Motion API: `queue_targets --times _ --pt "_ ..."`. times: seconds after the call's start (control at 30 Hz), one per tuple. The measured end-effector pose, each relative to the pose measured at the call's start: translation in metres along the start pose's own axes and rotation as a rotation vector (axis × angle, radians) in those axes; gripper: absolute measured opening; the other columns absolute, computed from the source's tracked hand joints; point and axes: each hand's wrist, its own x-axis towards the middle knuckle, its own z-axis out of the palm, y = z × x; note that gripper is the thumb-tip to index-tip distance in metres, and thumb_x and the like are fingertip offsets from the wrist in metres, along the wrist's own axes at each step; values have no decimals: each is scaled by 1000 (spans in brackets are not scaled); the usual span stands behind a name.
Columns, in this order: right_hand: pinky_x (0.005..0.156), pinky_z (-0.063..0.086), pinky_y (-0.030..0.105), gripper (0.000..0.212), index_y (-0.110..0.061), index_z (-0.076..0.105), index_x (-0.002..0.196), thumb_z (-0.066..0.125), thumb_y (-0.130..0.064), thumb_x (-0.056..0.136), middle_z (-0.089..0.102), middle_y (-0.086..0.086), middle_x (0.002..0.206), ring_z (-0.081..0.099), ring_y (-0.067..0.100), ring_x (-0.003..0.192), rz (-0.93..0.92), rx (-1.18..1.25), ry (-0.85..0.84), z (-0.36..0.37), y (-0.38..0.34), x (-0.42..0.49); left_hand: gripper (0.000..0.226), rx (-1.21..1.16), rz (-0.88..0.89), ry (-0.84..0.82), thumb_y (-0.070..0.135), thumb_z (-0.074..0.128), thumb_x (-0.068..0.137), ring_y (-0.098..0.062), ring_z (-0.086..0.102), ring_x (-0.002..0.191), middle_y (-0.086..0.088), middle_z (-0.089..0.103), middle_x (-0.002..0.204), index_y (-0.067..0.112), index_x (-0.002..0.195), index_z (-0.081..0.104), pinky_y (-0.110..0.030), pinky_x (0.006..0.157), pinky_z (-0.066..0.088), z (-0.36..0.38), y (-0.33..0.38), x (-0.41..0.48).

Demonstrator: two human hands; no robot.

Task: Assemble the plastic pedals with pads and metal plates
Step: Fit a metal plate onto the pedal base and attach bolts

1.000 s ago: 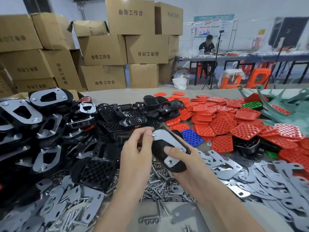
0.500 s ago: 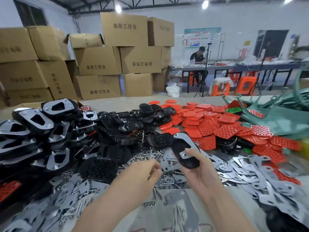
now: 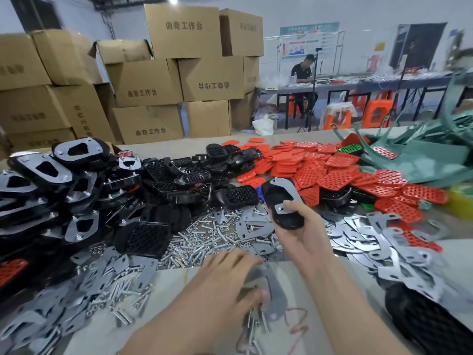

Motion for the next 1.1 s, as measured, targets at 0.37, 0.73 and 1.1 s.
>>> queue_targets --times 0.37,0.73,1.1 --pt "113 44 34 46 1 76 110 53 9 72 68 15 128 65 28 119 -107 27 -187 0 -21 -2 38 -20 -115 156 41 41 104 0 40 122 21 48 130 37 142 42 -28 110 35 -23 -28 30" --pt "116 40 37 41 4 74 106 42 11 81 66 17 124 65 32 117 -399 136 -233 10 -82 -10 49 -28 136 32 46 43 103 -21 37 135 -1 45 144 24 147 41 -37 114 30 3 59 103" --pt "116 42 43 47 6 67 118 36 12 84 66 21 132 66 34 121 -510 194 -224 11 -100 -13 56 294 328 -236 37 51 97 -31 38 140 -8 41 154 20 149 42 -47 111 38 37 124 201"
